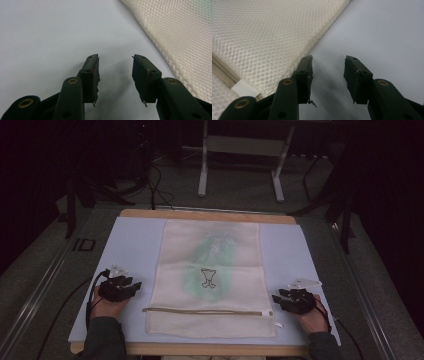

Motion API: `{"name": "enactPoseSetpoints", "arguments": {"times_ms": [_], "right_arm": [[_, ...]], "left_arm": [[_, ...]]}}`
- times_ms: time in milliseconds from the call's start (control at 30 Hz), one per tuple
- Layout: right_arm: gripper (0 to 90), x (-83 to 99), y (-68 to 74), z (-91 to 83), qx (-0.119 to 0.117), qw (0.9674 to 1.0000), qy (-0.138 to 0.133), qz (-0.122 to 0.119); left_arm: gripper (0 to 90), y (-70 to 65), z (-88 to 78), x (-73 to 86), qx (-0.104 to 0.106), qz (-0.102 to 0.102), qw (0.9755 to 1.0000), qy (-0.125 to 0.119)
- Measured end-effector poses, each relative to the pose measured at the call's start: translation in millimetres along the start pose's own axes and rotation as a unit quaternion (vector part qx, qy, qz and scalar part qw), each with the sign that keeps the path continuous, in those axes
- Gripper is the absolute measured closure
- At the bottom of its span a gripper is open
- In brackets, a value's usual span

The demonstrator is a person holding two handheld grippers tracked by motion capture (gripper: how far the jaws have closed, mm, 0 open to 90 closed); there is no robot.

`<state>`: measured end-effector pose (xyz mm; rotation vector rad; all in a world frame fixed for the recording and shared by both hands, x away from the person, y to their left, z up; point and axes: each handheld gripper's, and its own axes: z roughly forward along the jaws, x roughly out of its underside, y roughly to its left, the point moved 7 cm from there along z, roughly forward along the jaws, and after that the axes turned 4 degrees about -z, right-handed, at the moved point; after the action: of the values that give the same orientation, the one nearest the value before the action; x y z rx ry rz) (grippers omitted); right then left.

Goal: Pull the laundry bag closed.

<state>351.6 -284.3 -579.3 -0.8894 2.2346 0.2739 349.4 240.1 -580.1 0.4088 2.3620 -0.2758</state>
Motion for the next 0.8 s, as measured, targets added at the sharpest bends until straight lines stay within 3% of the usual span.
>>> {"name": "enactPoseSetpoints", "arguments": {"times_ms": [333, 433, 667, 800], "right_arm": [[58.4, -1.4, 5.2, -0.8, -0.011, 0.9998, 0.006, -0.014], [61.5, -4.3, 11.1, -2.4, -0.024, 0.9995, 0.003, -0.022], [60.7, -8.1, 14.7, -3.3, -0.028, 0.9992, 0.004, -0.030], [61.6, -13.2, 20.2, -5.1, -0.044, 0.9983, 0.000, -0.038]], "left_arm": [[61.2, -4.2, -0.1, 0.0, 0.021, 0.004, 0.9998, 0.004], [62.9, -5.0, 0.0, 0.3, 0.027, 0.005, 0.9996, 0.005], [63.0, -12.0, -4.1, -4.9, 0.039, 0.019, 0.9990, -0.010], [64.3, -13.0, -3.5, -4.0, 0.043, 0.020, 0.9989, -0.005]]}}
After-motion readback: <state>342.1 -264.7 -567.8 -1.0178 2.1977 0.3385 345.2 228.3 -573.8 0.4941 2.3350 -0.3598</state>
